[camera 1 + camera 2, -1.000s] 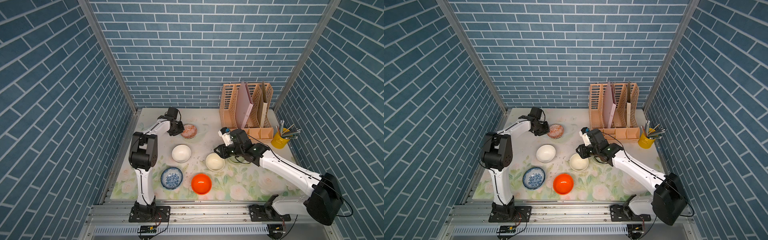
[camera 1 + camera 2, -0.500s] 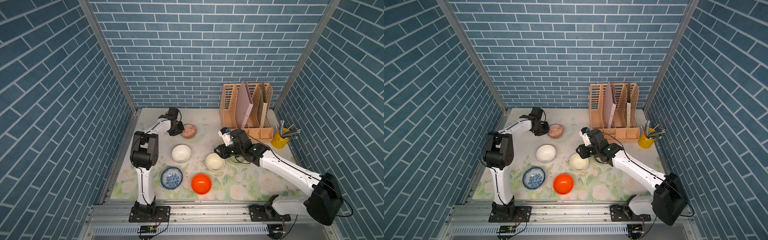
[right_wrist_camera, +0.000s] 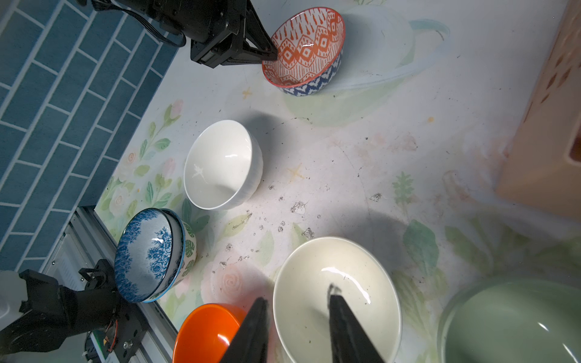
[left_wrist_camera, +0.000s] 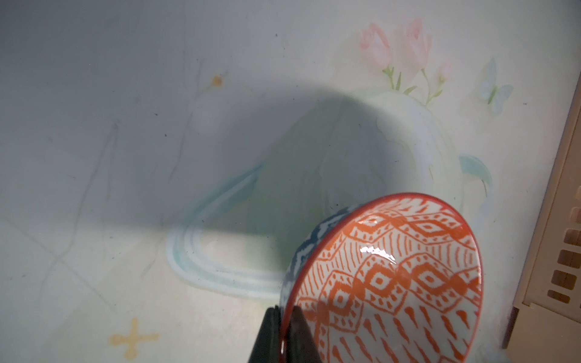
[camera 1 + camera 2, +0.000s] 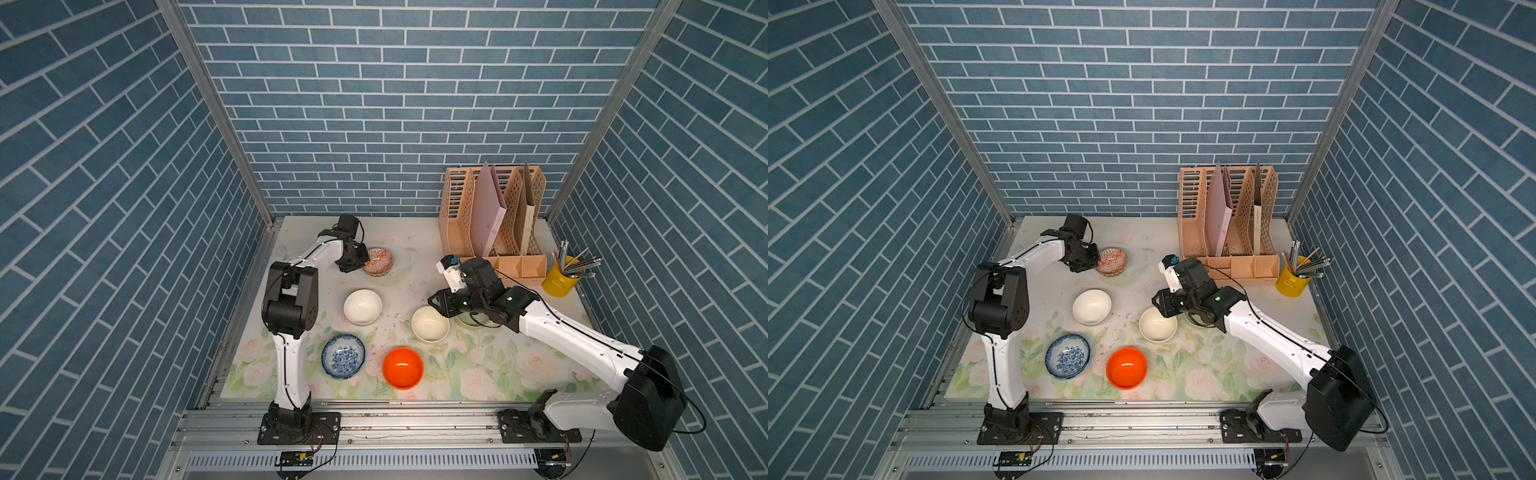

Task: Stack the bowls
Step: Pick up the bowl from the center of the board.

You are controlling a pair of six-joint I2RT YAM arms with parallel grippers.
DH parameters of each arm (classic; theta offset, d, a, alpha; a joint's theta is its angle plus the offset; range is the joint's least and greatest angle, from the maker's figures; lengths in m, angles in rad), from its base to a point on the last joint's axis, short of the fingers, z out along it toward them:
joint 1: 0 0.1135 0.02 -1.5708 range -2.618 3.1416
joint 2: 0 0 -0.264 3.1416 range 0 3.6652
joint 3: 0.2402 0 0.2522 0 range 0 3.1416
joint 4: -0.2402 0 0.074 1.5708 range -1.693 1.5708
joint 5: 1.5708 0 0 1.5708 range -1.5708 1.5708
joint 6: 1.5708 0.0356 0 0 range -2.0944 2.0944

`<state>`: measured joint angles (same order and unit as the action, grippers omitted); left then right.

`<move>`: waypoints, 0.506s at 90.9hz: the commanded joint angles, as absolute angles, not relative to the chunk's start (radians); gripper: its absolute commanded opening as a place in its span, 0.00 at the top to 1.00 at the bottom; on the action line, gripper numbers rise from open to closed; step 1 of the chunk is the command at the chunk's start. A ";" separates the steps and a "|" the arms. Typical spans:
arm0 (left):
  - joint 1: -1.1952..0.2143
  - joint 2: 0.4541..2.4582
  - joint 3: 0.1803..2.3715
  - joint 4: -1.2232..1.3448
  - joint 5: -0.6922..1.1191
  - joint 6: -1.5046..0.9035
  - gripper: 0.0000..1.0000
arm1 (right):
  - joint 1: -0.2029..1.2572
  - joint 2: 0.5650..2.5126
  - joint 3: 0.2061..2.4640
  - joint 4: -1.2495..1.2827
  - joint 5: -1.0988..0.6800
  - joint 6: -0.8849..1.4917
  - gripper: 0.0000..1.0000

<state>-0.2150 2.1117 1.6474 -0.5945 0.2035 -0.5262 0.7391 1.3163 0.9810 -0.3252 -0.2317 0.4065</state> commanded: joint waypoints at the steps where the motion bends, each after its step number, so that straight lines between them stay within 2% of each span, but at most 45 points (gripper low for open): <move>1: -0.219 2.132 1.680 -0.640 0.188 -0.513 1.00 | 0.738 1.309 0.982 -0.329 -0.230 0.394 0.64; 46: -0.216 2.058 1.721 -0.703 0.262 -0.491 1.00 | 0.737 1.313 0.971 -0.313 -0.235 0.396 0.64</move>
<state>-0.2146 2.1189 1.6951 -0.6838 0.2276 -0.5041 0.7391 1.3163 0.9806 -0.3237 -0.2321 0.4065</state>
